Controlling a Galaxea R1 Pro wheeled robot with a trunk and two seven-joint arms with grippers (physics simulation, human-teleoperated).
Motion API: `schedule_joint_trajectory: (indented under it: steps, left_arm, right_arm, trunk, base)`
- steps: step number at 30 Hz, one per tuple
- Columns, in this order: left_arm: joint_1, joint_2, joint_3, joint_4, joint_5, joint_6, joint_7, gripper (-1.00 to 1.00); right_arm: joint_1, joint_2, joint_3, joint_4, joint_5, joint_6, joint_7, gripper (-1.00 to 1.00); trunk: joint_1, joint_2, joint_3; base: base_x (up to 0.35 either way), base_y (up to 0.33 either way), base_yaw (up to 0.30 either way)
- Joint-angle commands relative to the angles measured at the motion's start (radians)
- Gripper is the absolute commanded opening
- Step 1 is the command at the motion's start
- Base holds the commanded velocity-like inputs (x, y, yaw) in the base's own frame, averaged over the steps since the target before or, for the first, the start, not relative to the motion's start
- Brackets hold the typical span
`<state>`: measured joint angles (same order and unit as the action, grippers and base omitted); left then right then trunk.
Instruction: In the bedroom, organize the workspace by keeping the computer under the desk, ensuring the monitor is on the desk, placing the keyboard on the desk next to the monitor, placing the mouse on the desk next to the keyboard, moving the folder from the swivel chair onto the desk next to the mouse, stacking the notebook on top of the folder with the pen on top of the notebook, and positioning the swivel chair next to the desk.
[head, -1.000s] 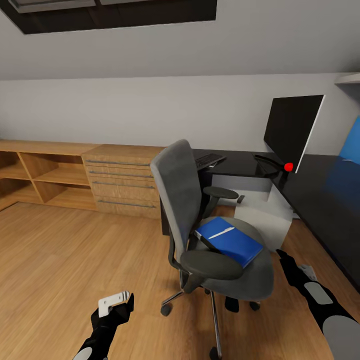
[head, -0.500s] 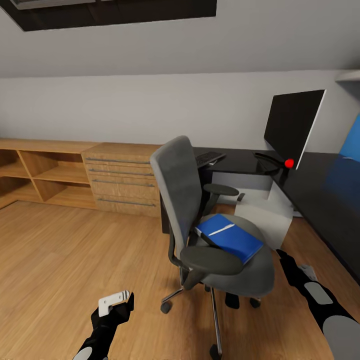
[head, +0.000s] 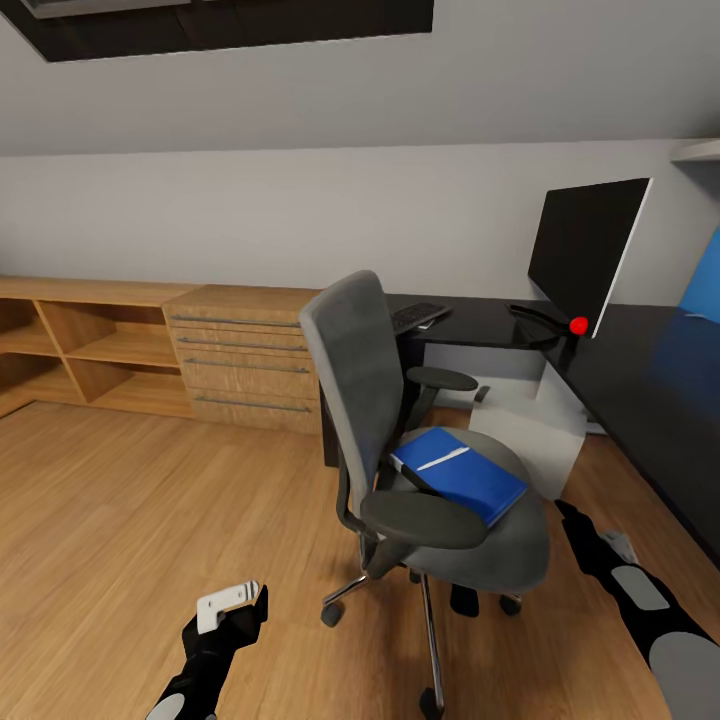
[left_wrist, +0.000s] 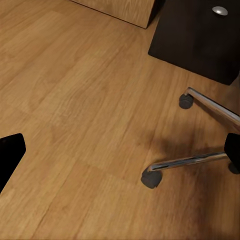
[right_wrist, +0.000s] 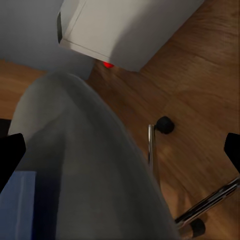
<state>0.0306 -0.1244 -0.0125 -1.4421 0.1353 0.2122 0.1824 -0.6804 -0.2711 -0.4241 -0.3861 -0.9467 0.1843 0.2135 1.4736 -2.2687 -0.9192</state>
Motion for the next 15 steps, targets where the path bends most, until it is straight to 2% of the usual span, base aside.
schedule_joint_trajectory:
  steps: [1,15]
  left_arm:
    - [0.000,0.000,-0.001,-0.002,0.010,0.004,0.006,1.00]
    - [0.000,0.000,-0.001,-0.003,0.010,0.004,0.006,1.00]
  right_arm:
    - [-0.001,0.001,-0.007,0.000,-0.006,0.008,0.002,1.00]
    - [-0.001,0.002,-0.006,0.029,-0.006,0.013,-0.003,1.00]
  trunk:
    - [0.000,0.000,-0.001]
    - [0.000,0.000,-0.001]
  base:
    - [0.000,0.000,0.000]
    - [0.000,0.000,0.018]
